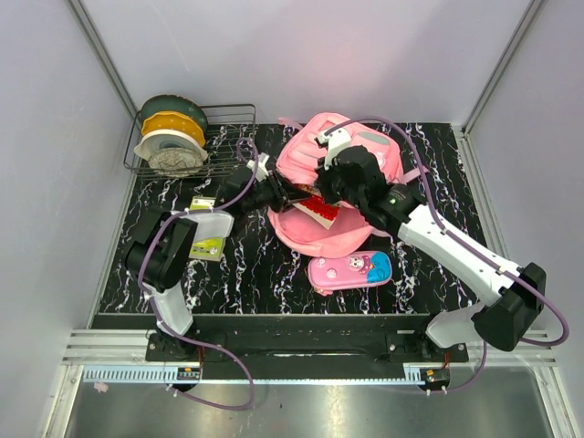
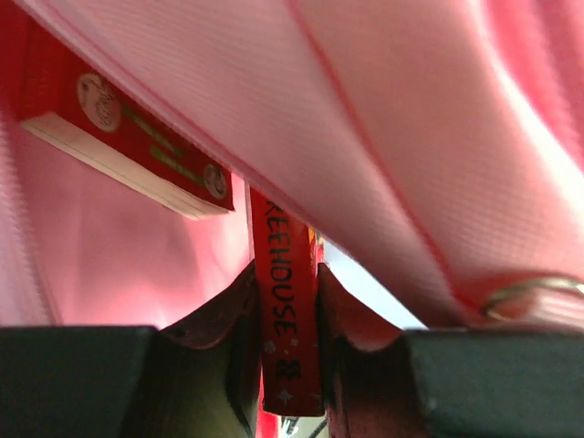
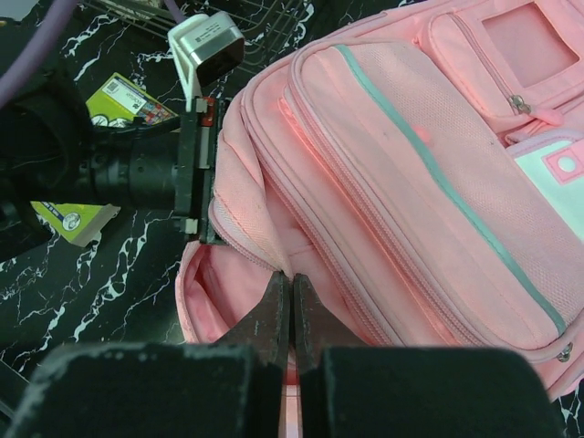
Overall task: Pack the student bag
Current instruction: Place the book in the student bag.
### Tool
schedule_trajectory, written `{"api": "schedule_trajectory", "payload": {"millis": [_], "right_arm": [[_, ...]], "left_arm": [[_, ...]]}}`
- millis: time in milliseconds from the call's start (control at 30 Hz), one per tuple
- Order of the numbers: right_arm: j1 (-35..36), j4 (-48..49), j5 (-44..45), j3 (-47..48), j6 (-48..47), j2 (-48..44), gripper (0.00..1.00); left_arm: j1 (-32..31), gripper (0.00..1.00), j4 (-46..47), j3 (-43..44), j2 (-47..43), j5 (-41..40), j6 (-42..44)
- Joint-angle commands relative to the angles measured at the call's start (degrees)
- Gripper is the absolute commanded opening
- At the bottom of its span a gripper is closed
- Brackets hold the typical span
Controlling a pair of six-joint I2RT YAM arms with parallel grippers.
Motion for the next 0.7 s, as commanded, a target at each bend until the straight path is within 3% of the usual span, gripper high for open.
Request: {"api": "schedule_trajectory", "payload": {"millis": [0,133,467,567,633,667], "right_arm": [[1.58,6.15,-0.27,2.11,1.18,-4.53,0.00],[1.84,6.15,0.08,2.20,0.92,-4.62,0.00],[2.37,6.15,-0.53,1.85,0.74,-4.88,0.00],[2.28,6.51,-0.45,1.49,0.92,-4.89,0.00],[2.28,6.51,-0.27,1.41,0.83,-4.71,0.00],[2.28,6.42,-0.10,1.32,0.92,-4.62,0.00]], "left_arm": [[-0.14,0.00,2.82,6.57,3.70,-1.39,1.12],[-0.14,0.03,0.91,8.95,6.87,-0.59,1.20],[-0.76,0.33,-4.03,17.90,11.27,3.00,4.10],[-1.11,0.50,-6.05,20.73,13.03,5.73,5.34],[-1.11,0.76,-5.26,20.30,12.86,5.04,5.07],[-1.11,0.78,-5.78,20.12,12.33,4.77,5.68]]}}
